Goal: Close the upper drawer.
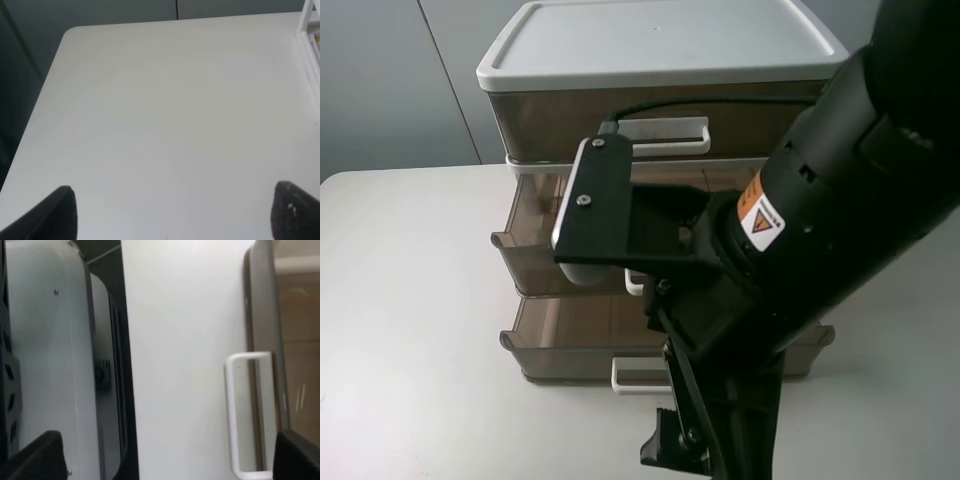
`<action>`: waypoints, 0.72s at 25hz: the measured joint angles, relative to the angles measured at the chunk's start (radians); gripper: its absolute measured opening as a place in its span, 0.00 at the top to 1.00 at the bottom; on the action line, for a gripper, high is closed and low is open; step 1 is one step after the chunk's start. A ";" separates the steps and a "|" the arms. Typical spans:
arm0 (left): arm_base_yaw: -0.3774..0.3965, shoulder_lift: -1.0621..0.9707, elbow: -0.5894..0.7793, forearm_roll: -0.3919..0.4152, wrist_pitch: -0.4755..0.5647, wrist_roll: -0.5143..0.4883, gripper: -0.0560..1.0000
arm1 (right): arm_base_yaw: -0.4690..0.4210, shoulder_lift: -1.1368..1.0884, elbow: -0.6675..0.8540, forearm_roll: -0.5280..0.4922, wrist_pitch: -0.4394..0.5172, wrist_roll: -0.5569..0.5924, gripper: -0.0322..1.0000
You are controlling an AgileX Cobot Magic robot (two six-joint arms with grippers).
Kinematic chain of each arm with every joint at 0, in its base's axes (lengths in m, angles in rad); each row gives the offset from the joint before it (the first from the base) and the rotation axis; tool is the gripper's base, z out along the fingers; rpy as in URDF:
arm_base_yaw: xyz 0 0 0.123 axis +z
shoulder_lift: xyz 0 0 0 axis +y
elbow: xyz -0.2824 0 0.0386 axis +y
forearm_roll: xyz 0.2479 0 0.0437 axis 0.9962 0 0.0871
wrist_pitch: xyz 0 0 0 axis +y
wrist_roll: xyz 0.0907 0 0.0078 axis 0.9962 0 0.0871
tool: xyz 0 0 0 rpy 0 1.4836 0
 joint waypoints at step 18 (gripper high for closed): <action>0.000 0.000 0.000 0.000 0.000 0.000 0.24 | -0.140 0.166 0.057 -0.248 -0.297 -0.029 0.36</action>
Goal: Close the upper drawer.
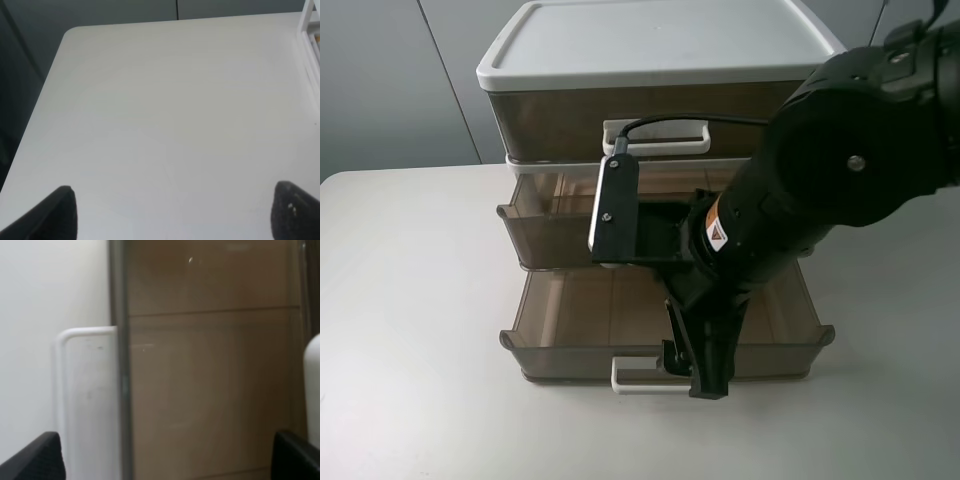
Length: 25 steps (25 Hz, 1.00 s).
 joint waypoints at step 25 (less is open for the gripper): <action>0.000 0.000 0.000 0.000 0.000 0.000 0.24 | -0.104 0.060 -0.087 -0.095 -0.002 0.044 0.36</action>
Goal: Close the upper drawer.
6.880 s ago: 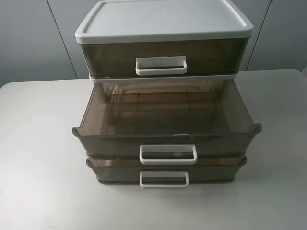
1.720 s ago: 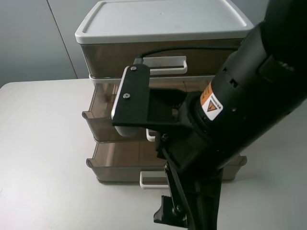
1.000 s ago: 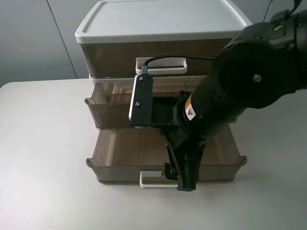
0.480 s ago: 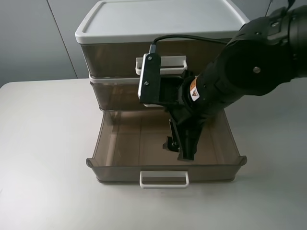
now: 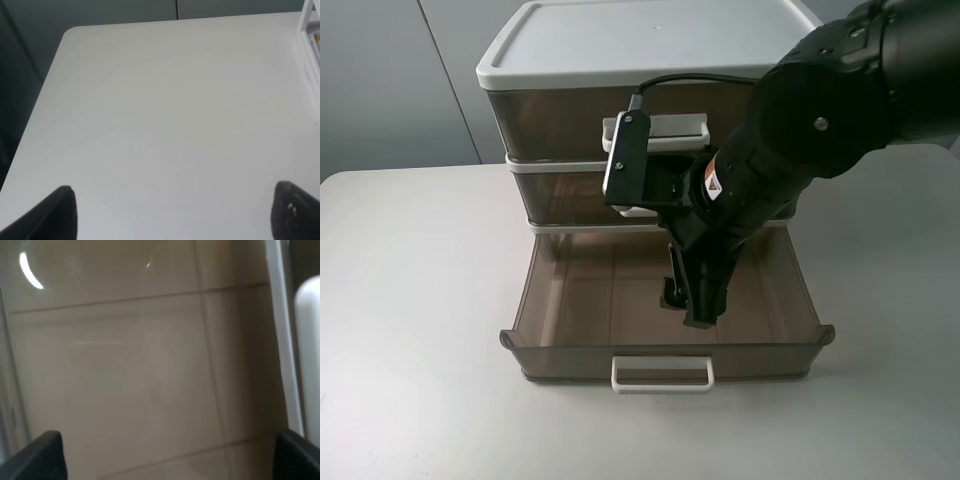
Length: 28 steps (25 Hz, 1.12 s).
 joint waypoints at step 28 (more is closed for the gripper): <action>0.000 0.000 0.000 0.000 0.000 0.000 0.24 | -0.681 -0.567 0.008 0.145 0.531 0.389 0.36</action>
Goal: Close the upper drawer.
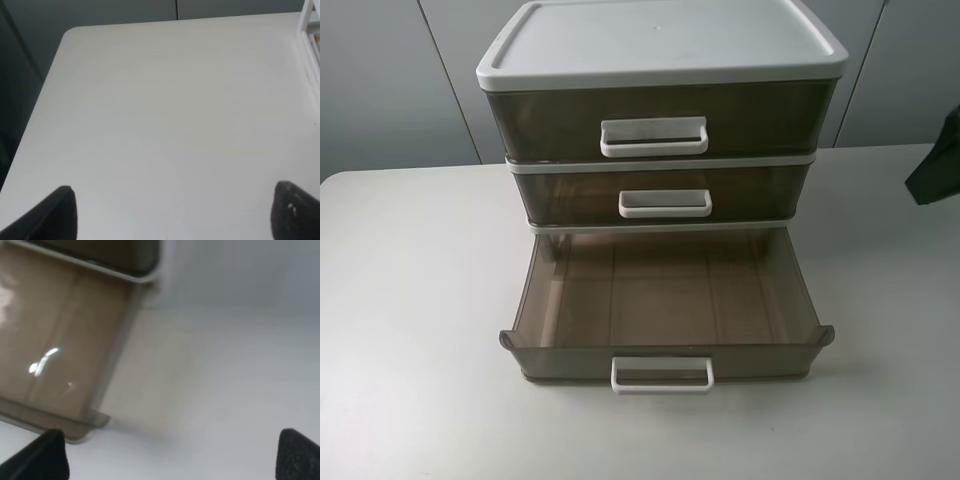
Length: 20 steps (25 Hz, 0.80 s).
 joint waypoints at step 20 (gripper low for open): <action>0.000 0.000 0.000 0.000 0.000 0.000 0.24 | -0.158 -0.398 0.004 -0.237 0.077 0.220 0.36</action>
